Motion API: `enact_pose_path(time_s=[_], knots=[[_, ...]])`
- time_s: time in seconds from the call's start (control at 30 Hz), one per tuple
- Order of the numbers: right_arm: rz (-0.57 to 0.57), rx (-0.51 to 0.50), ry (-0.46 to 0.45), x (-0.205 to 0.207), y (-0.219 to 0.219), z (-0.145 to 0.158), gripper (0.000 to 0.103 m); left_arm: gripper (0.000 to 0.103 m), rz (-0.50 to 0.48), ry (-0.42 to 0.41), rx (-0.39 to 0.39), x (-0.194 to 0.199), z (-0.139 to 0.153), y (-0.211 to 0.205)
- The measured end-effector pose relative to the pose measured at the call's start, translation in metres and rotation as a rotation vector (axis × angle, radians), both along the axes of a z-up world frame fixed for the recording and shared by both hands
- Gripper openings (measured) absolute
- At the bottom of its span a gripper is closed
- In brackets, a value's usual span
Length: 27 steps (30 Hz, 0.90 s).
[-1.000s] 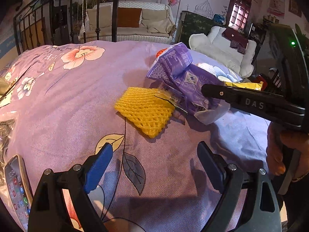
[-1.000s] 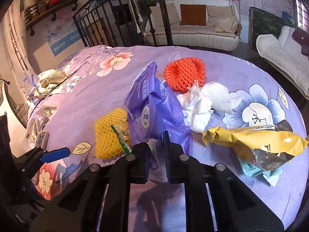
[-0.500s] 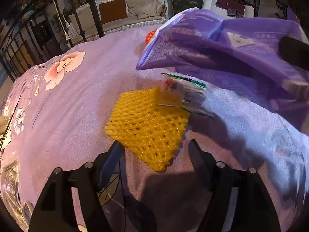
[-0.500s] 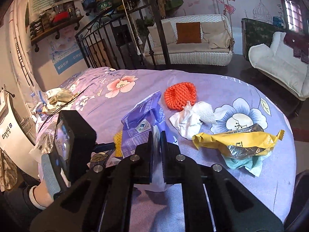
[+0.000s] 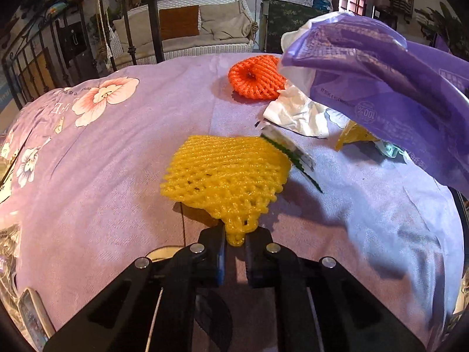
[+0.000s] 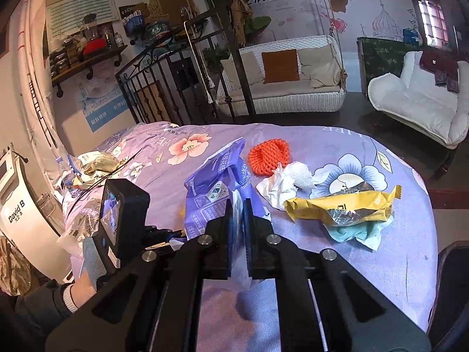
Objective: Collect trash
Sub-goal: 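Grasp the yellow foam net with the left gripper, then carry the purple bag into the black bin and open the right gripper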
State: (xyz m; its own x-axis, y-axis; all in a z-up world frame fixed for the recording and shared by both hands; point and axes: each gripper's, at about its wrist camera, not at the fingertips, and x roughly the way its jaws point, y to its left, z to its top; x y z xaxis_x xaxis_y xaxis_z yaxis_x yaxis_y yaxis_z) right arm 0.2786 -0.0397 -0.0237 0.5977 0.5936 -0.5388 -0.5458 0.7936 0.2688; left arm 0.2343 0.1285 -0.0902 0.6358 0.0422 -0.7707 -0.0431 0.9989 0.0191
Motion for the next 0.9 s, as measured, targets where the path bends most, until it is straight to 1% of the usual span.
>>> enact_pose_path(time_s=[0.1, 0.13, 0.17, 0.27, 0.4, 0.47, 0.57, 0.67, 0.73, 0.9], knots=[[-0.014, 0.007, -0.02, -0.01, -0.008, 0.004, 0.008, 0.011, 0.006, -0.071, 0.12, -0.024, 0.012, -0.007], [-0.018, 0.01, -0.025, -0.012, -0.01, 0.006, 0.008, 0.011, 0.009, -0.088, 0.129, -0.031, 0.016, -0.008], [-0.024, 0.019, -0.028, -0.016, -0.014, 0.007, 0.008, 0.011, 0.013, -0.097, 0.109, -0.038, 0.02, -0.007], [-0.043, 0.03, -0.032, -0.023, -0.022, 0.008, 0.008, 0.011, 0.026, -0.119, 0.005, -0.056, 0.03, -0.001], [-0.069, 0.051, -0.03, -0.035, -0.039, 0.008, 0.008, 0.011, 0.02, -0.169, -0.069, -0.073, 0.043, -0.006], [-0.081, 0.058, -0.028, -0.041, -0.046, 0.008, 0.008, 0.011, 0.012, -0.185, -0.088, -0.08, 0.046, -0.015], [-0.106, 0.061, -0.03, -0.051, -0.06, 0.008, 0.008, 0.011, -0.012, -0.201, -0.094, -0.086, 0.05, -0.028], [-0.14, 0.067, -0.031, -0.06, -0.078, 0.007, 0.008, 0.011, -0.044, -0.201, -0.131, -0.089, 0.05, -0.042], [-0.171, 0.062, -0.031, -0.066, -0.091, 0.006, 0.008, 0.011, -0.066, -0.203, -0.151, -0.091, 0.051, -0.052], [-0.266, 0.054, -0.031, -0.081, -0.13, 0.002, 0.008, 0.011, -0.138, -0.216, -0.171, -0.092, 0.053, -0.081]])
